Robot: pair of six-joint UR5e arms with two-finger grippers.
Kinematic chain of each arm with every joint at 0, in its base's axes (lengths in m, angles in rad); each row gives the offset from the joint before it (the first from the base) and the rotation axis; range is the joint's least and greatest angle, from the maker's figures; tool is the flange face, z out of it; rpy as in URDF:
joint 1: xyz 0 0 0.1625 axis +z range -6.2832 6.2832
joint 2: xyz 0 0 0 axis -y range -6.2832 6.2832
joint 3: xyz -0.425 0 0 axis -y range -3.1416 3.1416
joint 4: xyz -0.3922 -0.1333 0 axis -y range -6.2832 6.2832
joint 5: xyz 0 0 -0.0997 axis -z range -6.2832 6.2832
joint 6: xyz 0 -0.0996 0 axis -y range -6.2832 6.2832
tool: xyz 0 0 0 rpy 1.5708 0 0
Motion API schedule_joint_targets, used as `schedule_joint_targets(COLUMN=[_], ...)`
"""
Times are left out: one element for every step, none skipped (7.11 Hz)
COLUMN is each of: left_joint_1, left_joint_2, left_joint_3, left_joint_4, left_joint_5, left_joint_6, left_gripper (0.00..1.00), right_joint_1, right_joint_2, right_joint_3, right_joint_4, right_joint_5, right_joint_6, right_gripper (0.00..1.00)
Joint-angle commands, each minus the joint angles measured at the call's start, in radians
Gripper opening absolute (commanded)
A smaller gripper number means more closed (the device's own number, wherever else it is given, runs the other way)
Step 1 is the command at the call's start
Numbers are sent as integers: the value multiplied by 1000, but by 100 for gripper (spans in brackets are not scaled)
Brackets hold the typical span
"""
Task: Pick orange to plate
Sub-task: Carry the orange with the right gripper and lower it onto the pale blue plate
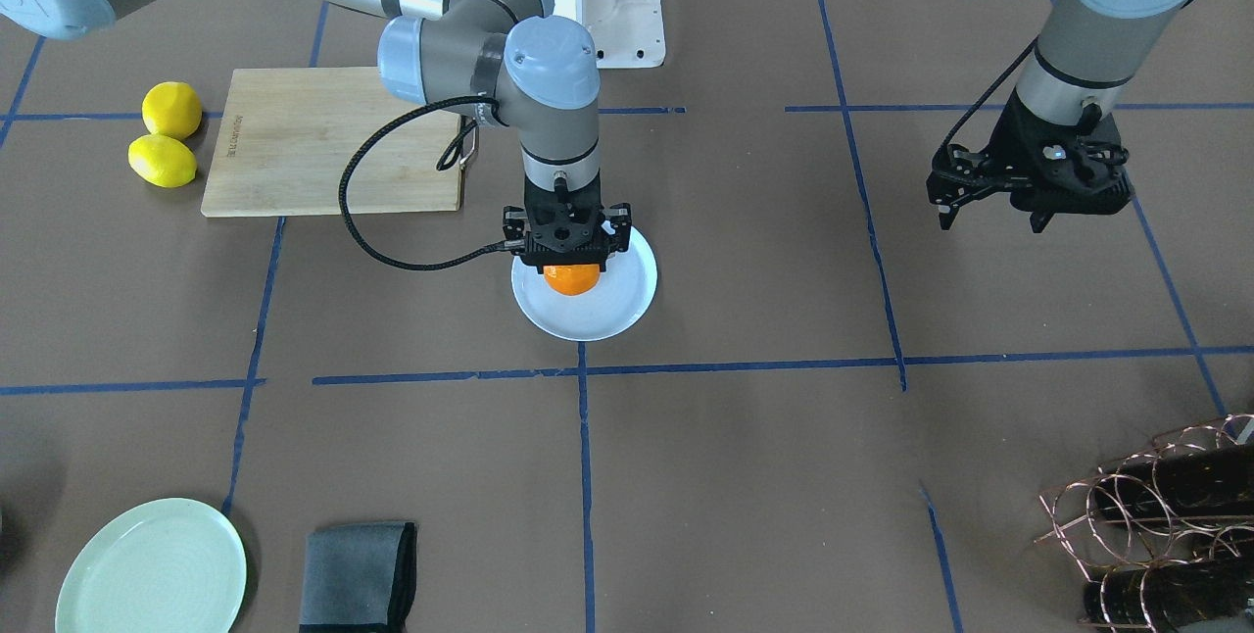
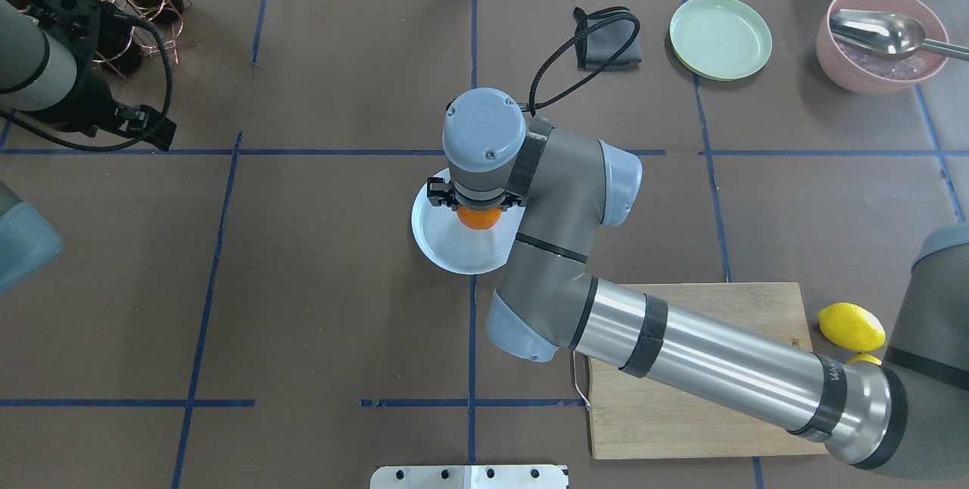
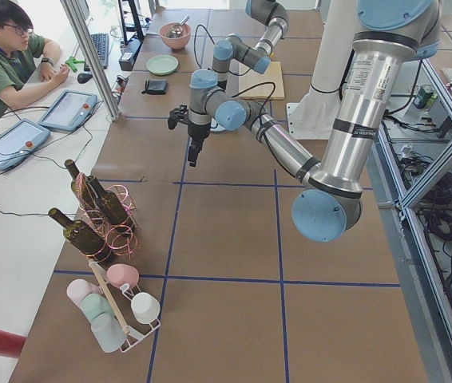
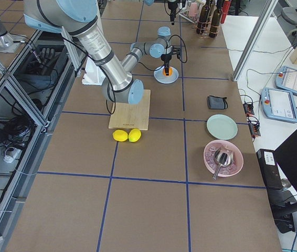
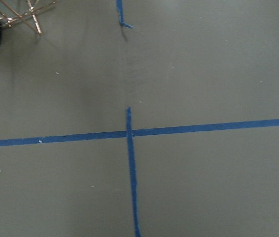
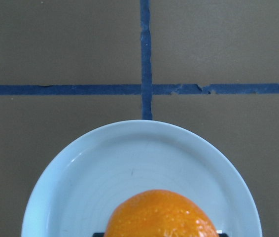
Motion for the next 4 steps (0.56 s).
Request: schedule_joint_targets(left_joint_1=[-19, -19, -19, -19], left_joint_2=[12, 12, 12, 14], left_joint_3=[1, 1, 4, 7], left_joint_4=[-1, -1, -1, -1], left_joint_5=[2, 3, 3, 5], left_joint_6=[34, 34, 34, 47], left_gripper=[100, 100, 100, 100], right_joint_1=[-8, -10, -8, -1], right_joint_2=[27, 24, 26, 27], right_joint_3=[-46, -47, -47, -35], right_joint_4=[11, 12, 11, 6], right_joint_5=[-7, -7, -6, 4], right_joint_6=[12, 12, 3, -2], right_gripper=[35, 95, 100, 100])
